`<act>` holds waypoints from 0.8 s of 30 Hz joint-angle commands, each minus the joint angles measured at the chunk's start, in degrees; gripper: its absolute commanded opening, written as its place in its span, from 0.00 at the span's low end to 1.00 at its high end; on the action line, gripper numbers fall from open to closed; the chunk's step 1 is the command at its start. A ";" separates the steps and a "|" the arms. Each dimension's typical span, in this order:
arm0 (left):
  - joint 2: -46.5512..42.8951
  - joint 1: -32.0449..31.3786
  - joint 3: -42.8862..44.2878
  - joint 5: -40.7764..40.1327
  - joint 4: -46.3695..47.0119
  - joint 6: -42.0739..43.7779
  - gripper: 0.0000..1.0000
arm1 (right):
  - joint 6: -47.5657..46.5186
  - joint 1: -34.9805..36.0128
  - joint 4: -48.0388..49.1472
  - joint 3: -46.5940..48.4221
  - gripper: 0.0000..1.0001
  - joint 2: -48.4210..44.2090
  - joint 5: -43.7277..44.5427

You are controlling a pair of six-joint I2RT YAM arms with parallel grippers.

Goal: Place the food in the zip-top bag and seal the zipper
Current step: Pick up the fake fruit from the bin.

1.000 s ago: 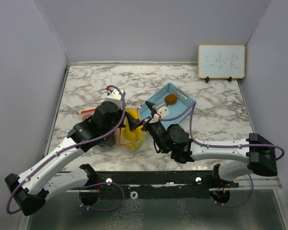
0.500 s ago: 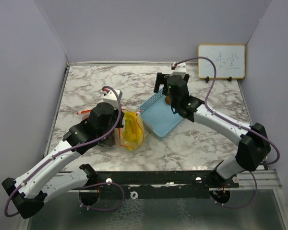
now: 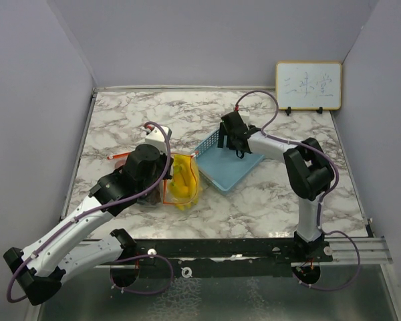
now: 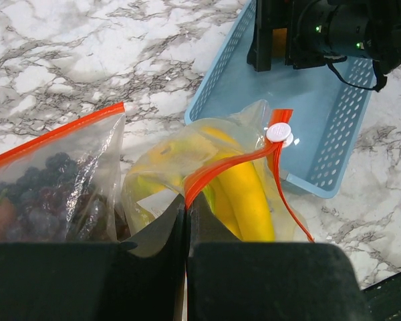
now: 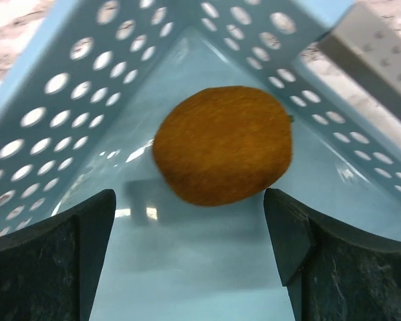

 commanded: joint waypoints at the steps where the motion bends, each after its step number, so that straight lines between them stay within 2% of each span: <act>1: -0.24 -0.12 -0.67 -0.33 2.54 1.34 0.00 | 2.53 -0.91 -1.10 2.54 0.91 1.26 3.37; 5: 0.38 -0.09 -0.73 -0.24 2.93 1.57 0.00 | 1.09 -0.96 -1.44 4.89 0.92 3.64 8.12; 13: 1.07 -0.14 -0.65 -0.24 2.37 1.71 0.00 | 0.12 -1.05 -1.30 6.90 0.89 8.79 10.68; 14: 1.01 -0.11 -0.61 -0.29 2.26 1.77 0.00 | -0.10 -1.05 -1.01 6.38 0.83 8.87 11.34; 16: 0.85 -0.11 -0.64 -0.25 2.31 1.71 0.00 | -0.36 -1.05 -0.94 5.84 0.60 8.78 12.86; 17: 0.81 -0.12 -0.73 -0.24 2.43 1.65 0.00 | -0.41 -1.05 -0.83 5.44 0.53 8.52 13.50; 24: 1.43 -0.12 -0.52 -0.03 2.41 1.67 0.00 | -2.49 -0.98 2.09 0.05 0.23 1.51 11.61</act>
